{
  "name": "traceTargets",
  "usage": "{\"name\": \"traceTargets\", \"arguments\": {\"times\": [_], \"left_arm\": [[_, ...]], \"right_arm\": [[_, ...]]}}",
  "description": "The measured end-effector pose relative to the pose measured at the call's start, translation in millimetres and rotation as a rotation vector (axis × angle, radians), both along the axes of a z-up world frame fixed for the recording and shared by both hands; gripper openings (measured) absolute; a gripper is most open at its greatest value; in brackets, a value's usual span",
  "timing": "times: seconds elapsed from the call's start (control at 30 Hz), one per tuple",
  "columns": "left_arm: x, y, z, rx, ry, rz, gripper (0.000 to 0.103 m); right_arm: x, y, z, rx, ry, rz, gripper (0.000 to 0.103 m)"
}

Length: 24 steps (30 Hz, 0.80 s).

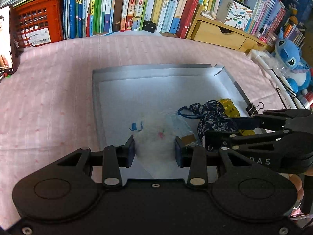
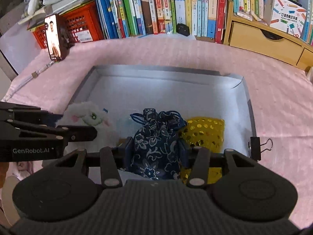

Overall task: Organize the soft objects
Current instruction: 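Lower both items into the tray and open both tools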

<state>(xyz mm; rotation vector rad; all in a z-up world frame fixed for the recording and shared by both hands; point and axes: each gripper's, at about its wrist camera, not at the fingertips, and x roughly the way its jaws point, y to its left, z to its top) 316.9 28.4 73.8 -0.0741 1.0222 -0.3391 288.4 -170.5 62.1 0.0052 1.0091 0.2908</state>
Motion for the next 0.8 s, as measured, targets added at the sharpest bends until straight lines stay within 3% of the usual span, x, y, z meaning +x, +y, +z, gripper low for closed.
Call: {"name": "traceTargets", "arguments": {"times": [0.17, 0.3, 0.33, 0.47, 0.8], "left_arm": [[-0.1, -1.1, 1.0, 0.003, -0.001, -0.006, 0.038], [-7.5, -2.2, 7.2, 0.017, -0.053, -0.024, 0.056], [-10.2, -2.5, 9.9, 0.024, -0.076, -0.027, 0.061], [-18.1, 0.6, 20.4, 0.032, -0.125, -0.022, 0.066], [-58.0, 18.6, 50.1, 0.031, -0.256, 0.003, 0.076]], "right_arm": [[-1.1, 2.2, -0.9, -0.006, 0.008, 0.01, 0.053], [-3.4, 2.4, 0.5, -0.007, 0.003, 0.011, 0.06], [-4.5, 2.4, 1.4, -0.009, -0.004, 0.01, 0.067], [-9.3, -0.5, 7.8, -0.001, -0.03, 0.006, 0.069], [-47.5, -5.6, 41.9, 0.012, -0.173, 0.044, 0.079]]}}
